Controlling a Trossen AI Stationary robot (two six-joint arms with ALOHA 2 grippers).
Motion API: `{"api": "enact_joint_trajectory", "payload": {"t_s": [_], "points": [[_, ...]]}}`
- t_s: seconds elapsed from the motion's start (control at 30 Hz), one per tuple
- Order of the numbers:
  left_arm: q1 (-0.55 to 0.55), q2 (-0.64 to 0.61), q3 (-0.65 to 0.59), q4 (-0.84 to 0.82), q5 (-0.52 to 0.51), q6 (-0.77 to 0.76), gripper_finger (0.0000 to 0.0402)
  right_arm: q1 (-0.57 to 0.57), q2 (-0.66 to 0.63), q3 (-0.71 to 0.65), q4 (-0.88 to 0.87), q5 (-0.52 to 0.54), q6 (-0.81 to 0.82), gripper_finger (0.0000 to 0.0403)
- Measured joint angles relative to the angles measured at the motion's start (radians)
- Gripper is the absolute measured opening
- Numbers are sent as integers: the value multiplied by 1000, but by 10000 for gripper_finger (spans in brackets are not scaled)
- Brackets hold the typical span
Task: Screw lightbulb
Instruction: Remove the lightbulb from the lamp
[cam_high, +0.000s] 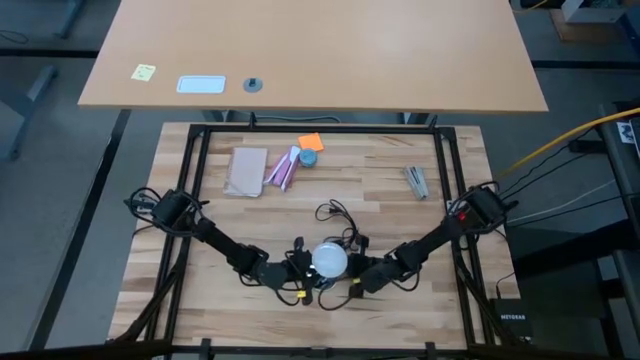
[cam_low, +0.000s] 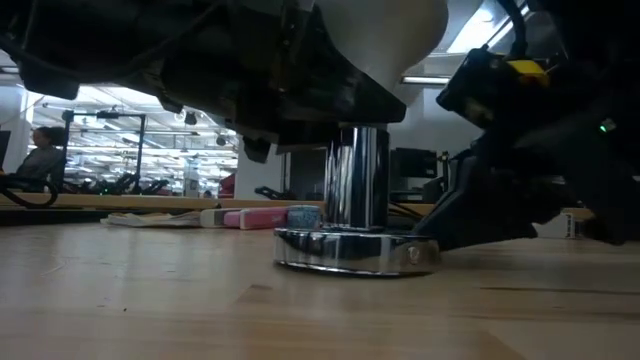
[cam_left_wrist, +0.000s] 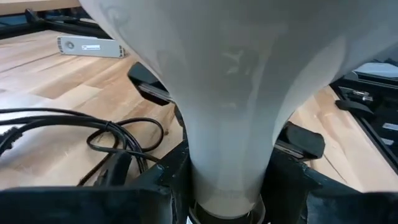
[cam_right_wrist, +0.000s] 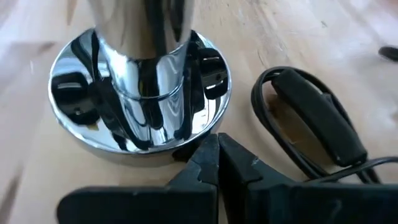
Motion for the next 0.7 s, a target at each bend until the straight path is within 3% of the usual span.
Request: {"api": "enact_joint_trajectory", "payload": {"t_s": [0.3, 0.5, 0.7], "points": [[-2, 0, 0, -22, -84, -62, 139, 53, 19, 19, 45, -14, 145, 3], [0, -1, 0, -18, -120, -63, 139, 63, 41, 126, -3, -68, 153, 3], [1, -1, 0, -17, -133, -64, 139, 62, 150, 299, -16, -60, 148, 3]]}}
